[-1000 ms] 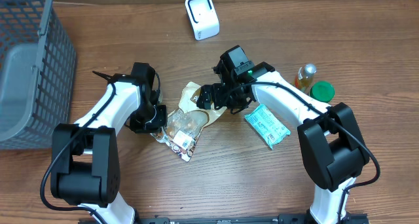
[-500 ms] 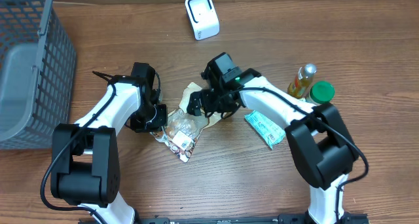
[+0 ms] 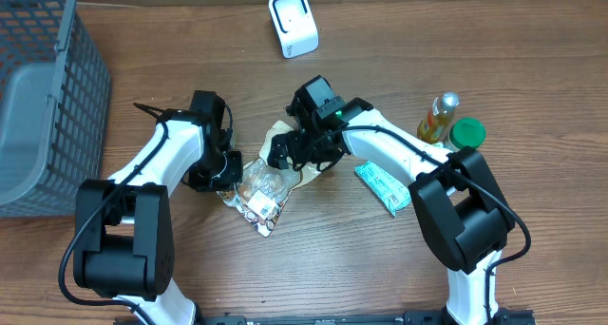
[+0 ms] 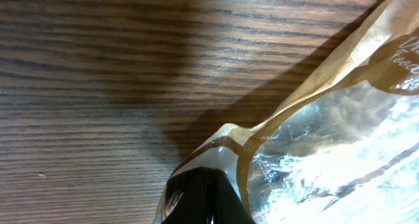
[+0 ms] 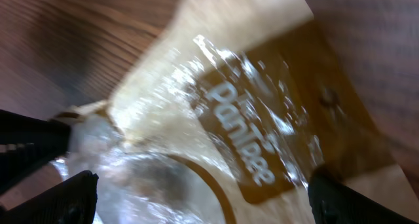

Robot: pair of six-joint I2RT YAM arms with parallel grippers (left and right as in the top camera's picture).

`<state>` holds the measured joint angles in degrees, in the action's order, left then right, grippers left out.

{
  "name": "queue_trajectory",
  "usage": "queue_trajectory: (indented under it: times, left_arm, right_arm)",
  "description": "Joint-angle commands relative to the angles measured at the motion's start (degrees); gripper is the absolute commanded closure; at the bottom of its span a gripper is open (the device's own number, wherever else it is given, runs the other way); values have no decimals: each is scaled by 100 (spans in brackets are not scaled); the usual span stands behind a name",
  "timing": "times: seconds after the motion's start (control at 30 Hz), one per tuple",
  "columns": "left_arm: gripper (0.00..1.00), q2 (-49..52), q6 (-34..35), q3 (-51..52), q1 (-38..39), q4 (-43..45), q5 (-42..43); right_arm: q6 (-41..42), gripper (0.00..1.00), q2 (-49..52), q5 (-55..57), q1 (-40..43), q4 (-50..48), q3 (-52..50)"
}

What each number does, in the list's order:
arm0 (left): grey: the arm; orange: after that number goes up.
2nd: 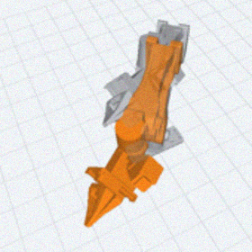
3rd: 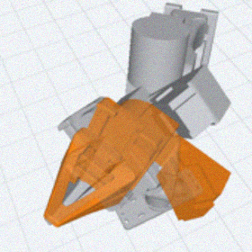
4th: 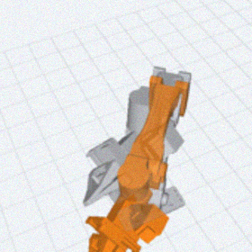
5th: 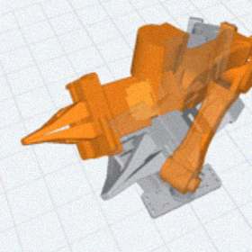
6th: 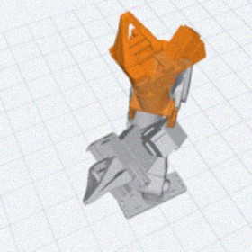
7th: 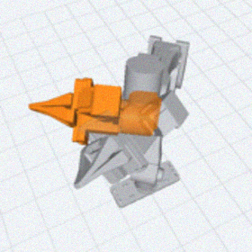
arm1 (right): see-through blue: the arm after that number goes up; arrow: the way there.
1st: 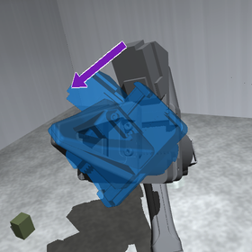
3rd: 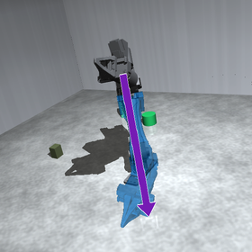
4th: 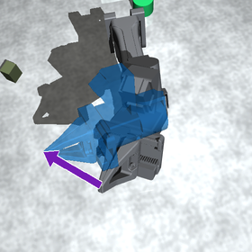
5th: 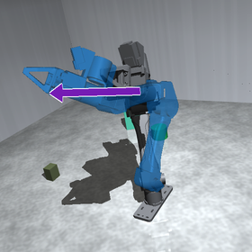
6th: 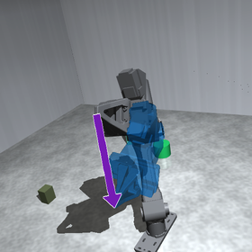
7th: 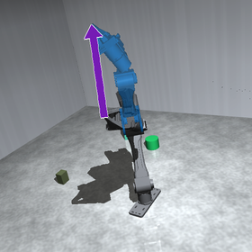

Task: Scan the item barcode

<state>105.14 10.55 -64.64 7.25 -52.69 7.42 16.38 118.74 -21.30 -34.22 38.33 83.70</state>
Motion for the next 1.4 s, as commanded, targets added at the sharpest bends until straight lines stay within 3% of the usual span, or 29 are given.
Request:
queue_trajectory:
  times: [0.0,0.23,0.43,0.63,0.87,1.07,1.37]
  left_arm:
    - [96,50,79,55,-7,61,-87]
    - [96,50,81,57,-9,155,-251]
    - [96,50,81,59,-7,151,-249]
    - [96,50,81,59,-9,94,-249]
    - [96,50,81,59,-9,87,-251]
    - [96,50,81,59,-9,103,-251]
    - [96,50,81,-11,-4,522,13]
  right_arm:
    - [-166,0,-308,411,-44,-24,258]
    - [-168,0,-278,1333,-44,-33,186]
    - [-160,0,-155,968,-120,243,61]
    - [52,4,131,-542,-181,96,-249]
    - [459,0,131,-557,-15,63,-282]
    - [-188,0,-90,-573,24,149,138]
    - [-186,0,-181,-68,358,514,151]
